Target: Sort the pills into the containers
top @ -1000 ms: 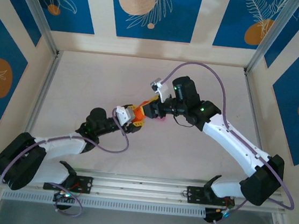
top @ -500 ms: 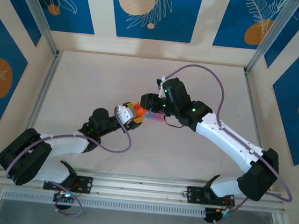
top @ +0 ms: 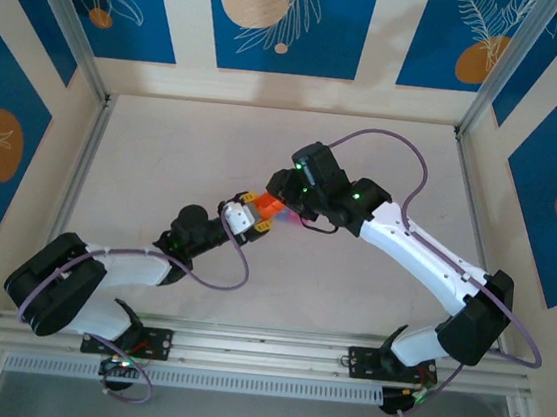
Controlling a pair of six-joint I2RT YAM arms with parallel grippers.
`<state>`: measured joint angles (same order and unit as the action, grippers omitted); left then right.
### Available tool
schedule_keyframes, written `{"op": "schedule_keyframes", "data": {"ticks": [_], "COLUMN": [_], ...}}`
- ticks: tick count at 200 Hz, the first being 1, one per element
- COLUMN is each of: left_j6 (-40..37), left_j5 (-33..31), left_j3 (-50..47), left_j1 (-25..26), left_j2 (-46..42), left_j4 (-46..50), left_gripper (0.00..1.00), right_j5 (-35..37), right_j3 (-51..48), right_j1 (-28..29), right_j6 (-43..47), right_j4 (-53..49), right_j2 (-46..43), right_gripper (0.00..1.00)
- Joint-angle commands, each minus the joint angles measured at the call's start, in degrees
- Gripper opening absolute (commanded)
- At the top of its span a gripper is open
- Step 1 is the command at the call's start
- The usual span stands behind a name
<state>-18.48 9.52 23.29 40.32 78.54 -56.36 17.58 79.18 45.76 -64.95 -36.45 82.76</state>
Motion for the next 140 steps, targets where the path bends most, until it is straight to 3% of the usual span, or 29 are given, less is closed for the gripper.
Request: {"op": "schedule_keyframes", "data": {"ticks": [1,49,69,95,119,140], "left_j6": [-1.4,-0.9,-0.4,1.4,4.3,6.5], "left_j5": [3.0,3.2,3.4,5.3,9.4,13.2], "left_j3": [0.6,0.2,-0.1,-0.1,-0.1,-0.1], "left_j1": [1.7,1.6,1.6,1.4,0.5,-0.4], "left_j2": [-0.1,0.2,0.3,0.5,0.8,1.1], "left_j4": [-7.3,-8.0,-8.4,-8.7,-9.4,-10.2], "left_gripper": [0.0,0.0,0.0,0.0,0.0,0.0], "right_j5": [1.5,-3.7,-5.7,-14.0,-29.5,-41.9], "right_j3": [0.6,-0.7,-2.4,-5.3,-6.8,-5.3], "right_j1": [-0.7,-4.4,-6.6,-10.1,-15.5,-19.2], "right_j6": [-0.9,0.5,5.3,20.8,39.5,54.4], "right_j4": [1.8,4.4,7.5,15.9,19.6,16.5], "right_j2": [0.9,-0.5,-2.7,-6.9,-10.0,-10.3], "right_gripper": [0.63,0.67,0.67,0.67,0.66,0.65]}}
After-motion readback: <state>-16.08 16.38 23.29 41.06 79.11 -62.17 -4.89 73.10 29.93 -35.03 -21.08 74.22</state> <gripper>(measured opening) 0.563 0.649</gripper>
